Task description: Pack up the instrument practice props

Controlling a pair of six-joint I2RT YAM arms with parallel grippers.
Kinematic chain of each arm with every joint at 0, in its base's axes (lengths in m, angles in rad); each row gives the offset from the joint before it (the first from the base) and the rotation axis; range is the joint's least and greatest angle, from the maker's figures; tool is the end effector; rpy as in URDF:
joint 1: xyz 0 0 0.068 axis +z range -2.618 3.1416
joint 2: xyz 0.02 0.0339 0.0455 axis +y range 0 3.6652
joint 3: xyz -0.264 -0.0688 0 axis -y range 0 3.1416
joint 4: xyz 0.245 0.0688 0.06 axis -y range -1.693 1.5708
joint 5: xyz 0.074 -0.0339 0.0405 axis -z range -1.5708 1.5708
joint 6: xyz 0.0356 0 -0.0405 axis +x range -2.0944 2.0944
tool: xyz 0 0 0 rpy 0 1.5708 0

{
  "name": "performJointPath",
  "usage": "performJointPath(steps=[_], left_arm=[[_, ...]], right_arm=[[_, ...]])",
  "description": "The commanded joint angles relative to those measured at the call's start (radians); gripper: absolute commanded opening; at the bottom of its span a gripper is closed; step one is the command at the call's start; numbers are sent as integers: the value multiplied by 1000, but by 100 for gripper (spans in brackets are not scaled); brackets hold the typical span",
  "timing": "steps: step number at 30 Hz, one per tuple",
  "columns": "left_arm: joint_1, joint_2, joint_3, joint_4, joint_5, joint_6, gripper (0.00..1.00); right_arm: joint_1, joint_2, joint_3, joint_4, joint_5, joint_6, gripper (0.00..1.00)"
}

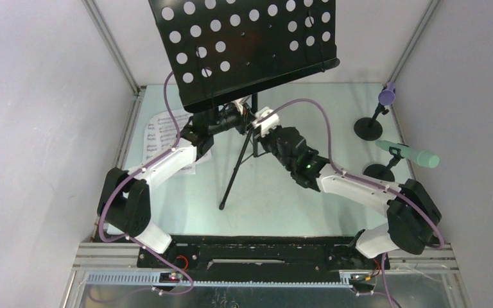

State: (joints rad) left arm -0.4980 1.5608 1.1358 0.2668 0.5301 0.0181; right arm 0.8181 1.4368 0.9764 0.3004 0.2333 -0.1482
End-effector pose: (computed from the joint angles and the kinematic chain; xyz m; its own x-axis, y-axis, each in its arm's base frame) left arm 0.3153 -0.1919 0.3146 -0.1230 0.0846 -0.9888 0.8531 0.5180 -0.0618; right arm 0.2372 0.2412 0.3027 -0.0259 -0.2378 -0.9710 -0.5641 0.8054 -0.1822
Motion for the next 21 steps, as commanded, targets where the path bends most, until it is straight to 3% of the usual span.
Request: performJointPath(steps=[1,6,9,11,12,14,15,17,21], left_arm=[[-21,51,-7,-190,24,-4,0],[-20,50,-7,-190,24,-5,0],[-20,48,-8,-190,22,-4,0],[-21,48,-9,-190,25,-2,0],[-20,47,-10,-190,28,-2,0],[-20,46,-10,-190,32,-4,0],[-20,46,-10,-189,28,-6,0],[-19,45,-11,-184,24,-10,0],[-19,45,-14,-175,22,-12,0]], right_arm=[[155,65,27,64,148,-526,0],[208,164,4,287,318,-881,0],[224,172,-49,492,331,-977,0],[233,163,-57,542,335,-988,0],[239,158,-58,549,338,-982,8],[249,144,-64,571,351,-959,42],[254,135,-69,586,360,-947,50],[266,116,-75,611,392,-914,62],[290,51,-93,600,454,-790,69]])
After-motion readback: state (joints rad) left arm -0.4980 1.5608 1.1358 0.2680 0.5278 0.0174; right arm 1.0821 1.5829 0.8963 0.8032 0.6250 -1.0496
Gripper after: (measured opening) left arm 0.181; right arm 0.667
